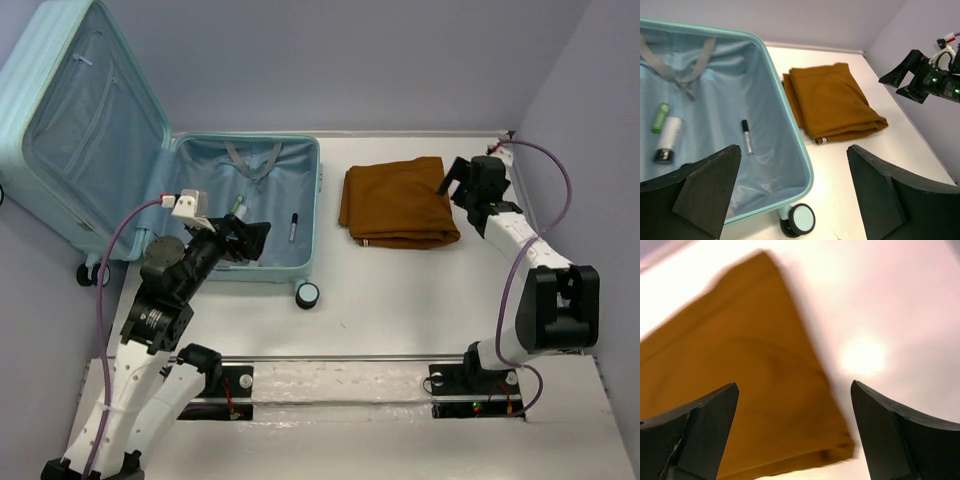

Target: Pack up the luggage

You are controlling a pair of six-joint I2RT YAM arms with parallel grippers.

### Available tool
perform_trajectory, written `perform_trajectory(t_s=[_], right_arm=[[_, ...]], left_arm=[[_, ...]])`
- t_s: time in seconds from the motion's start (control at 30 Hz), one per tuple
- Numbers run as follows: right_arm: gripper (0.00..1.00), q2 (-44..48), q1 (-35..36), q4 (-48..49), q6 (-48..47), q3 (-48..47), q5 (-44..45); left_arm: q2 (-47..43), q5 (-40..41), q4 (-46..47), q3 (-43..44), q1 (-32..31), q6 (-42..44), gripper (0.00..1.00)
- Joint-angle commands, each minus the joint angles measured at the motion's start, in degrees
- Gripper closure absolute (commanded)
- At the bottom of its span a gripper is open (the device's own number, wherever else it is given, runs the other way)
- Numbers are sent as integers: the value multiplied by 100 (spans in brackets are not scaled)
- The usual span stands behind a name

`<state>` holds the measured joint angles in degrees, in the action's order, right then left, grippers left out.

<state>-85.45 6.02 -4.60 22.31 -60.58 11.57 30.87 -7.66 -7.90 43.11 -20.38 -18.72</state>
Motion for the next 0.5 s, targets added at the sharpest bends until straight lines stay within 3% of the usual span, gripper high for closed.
perform_trajectory(t_s=[0.0, 0.03, 0.13, 0.2, 0.23, 0.3, 0.33, 0.37, 0.43, 0.47], right_arm=[[0, -59, -846, 81, 388, 564, 234], [0, -268, -1161, 126, 484, 591, -108], [1, -673, -1244, 398, 731, 547, -1068], [12, -1069, -1244, 399, 845, 459, -1552], [29, -1157, -1244, 477, 907, 503, -1570], [49, -1158, -1244, 767, 1099, 808, -1823], [53, -1149, -1244, 872, 1170, 906, -1956], [54, -1106, -1244, 1099, 1301, 1151, -2244], [56, -1053, -1244, 1364, 1434, 1414, -2510], [71, -1018, -1244, 1626, 1487, 1548, -2641]], left_arm=[[533, -1026, 403, 267, -53, -290, 1], [656, -1044, 456, 311, -106, -351, 1], [858, -913, 491, 443, -457, -465, 1], [938, -685, 570, 426, -703, -527, 1], [1034, -414, 597, 409, -1035, -606, 1], [1262, 34, 719, 312, -1640, -685, 1], [1263, 37, 755, 277, -1644, -729, 1], [1681, 280, 964, 224, -2210, -808, 1], [2016, 519, 1131, 206, -2372, -879, 1], [2184, 798, 1220, 189, -2670, -922, 1]])
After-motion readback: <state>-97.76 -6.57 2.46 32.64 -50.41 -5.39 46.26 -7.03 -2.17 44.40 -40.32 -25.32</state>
